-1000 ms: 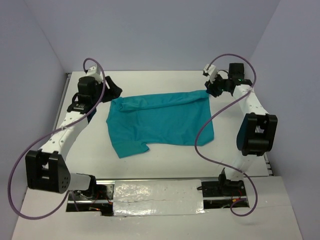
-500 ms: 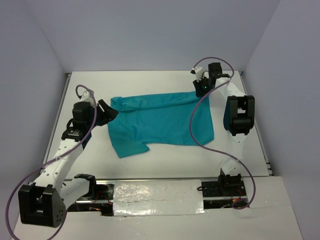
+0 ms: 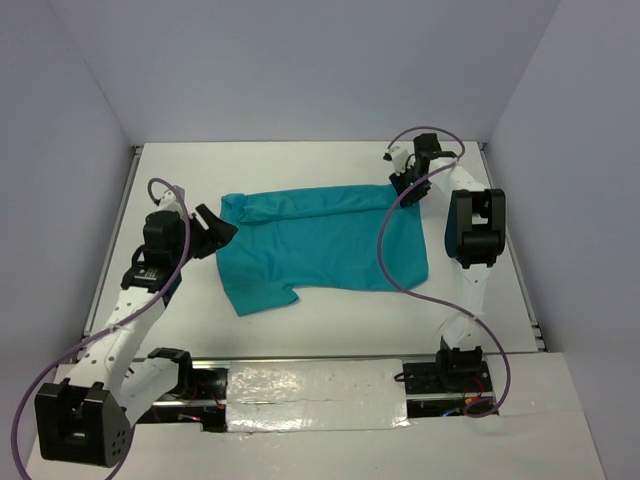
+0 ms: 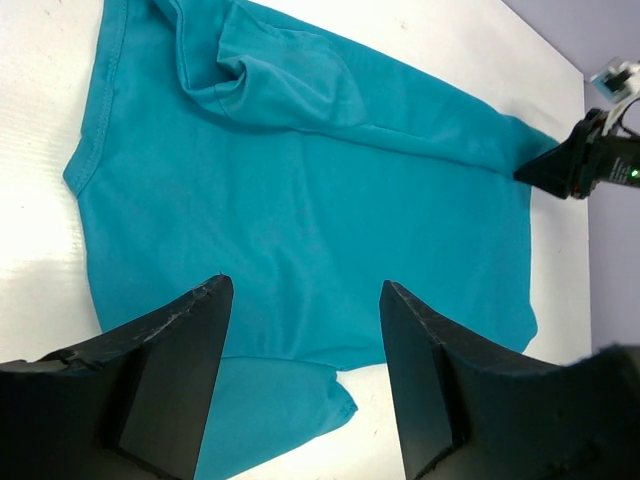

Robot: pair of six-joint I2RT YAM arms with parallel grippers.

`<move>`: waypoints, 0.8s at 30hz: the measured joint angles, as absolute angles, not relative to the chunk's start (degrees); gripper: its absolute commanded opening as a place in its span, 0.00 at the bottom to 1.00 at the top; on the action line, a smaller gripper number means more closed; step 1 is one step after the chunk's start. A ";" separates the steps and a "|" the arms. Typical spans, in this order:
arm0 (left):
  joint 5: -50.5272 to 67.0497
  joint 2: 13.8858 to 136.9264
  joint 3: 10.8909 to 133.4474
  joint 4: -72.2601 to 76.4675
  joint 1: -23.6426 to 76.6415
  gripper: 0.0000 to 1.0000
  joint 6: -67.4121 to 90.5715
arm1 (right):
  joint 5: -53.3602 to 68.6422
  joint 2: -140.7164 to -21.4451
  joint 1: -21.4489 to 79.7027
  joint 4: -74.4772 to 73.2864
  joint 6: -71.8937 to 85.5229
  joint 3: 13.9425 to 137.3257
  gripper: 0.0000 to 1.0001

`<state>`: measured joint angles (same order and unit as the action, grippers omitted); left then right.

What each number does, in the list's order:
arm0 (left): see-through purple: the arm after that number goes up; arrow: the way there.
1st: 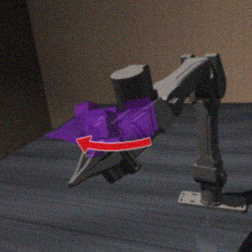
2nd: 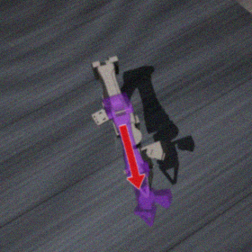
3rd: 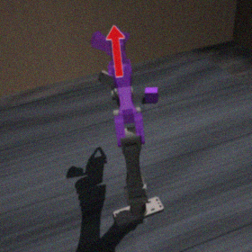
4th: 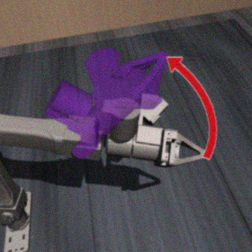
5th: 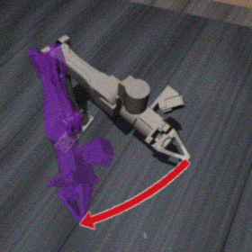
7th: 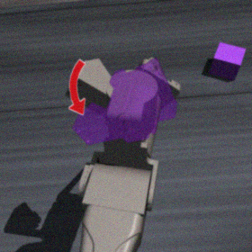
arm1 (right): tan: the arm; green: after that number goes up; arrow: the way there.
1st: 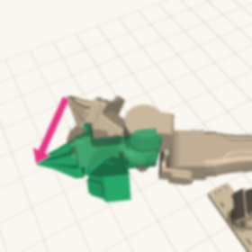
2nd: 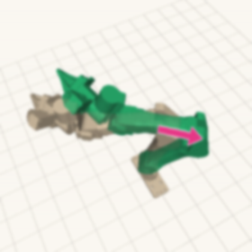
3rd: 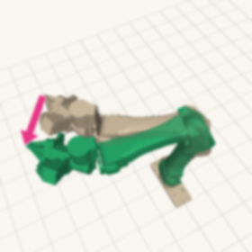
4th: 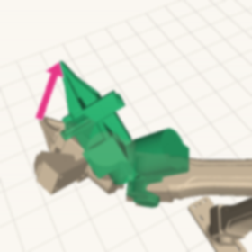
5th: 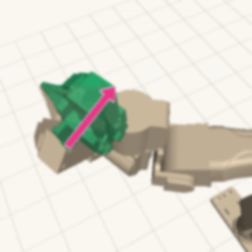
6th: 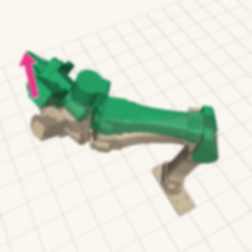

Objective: Fold and stack the t-shirts
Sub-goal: Fold the flattened tshirt in 1/3 of the way

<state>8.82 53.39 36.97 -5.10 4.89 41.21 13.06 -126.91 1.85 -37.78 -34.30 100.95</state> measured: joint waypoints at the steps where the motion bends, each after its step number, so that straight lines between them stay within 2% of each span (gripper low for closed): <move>1: 8.82 53.49 36.95 -5.06 4.89 0.74 41.47 | 12.78 -127.17 1.85 -38.13 -34.30 100.86 0.33; 7: 8.60 56.25 36.95 -4.97 4.86 0.71 43.88 | 12.75 -127.63 1.72 -38.89 -34.35 100.88 0.34; 9: 7.90 57.10 36.95 -5.89 4.78 0.66 45.04 | 13.52 -127.42 1.56 -38.83 -34.39 100.75 0.37; 10: 7.64 57.30 36.95 -6.35 4.78 0.63 45.21 | 14.48 -126.76 1.45 -38.39 -34.54 99.98 0.39; 11: 7.14 57.36 36.95 -7.20 4.78 0.52 45.67 | 15.66 -125.03 1.34 -37.78 -34.92 98.04 0.41; 13: 5.72 57.30 37.08 -9.56 4.73 0.38 47.13 | 18.46 -120.44 1.17 -38.74 -36.23 94.48 0.50; 15: 4.32 57.28 37.41 -12.49 4.67 0.32 48.31 | 23.31 -112.84 0.97 -39.81 -39.05 90.80 0.56; 17: 3.60 57.25 37.98 -15.64 4.64 0.37 49.04 | 28.64 -104.84 0.91 -41.87 -44.14 88.38 0.60; 20: 3.22 57.71 39.20 -20.93 4.62 0.53 50.06 | 36.03 -91.64 0.75 -46.17 -57.01 82.35 0.67; 22: 3.05 59.22 40.60 -24.93 4.60 0.58 50.94 | 38.87 -84.03 0.75 -49.45 -65.49 75.50 0.69; 24: 2.87 61.17 41.56 -28.42 4.62 0.68 50.94 | 39.99 -78.35 0.86 -52.77 -72.64 67.37 0.70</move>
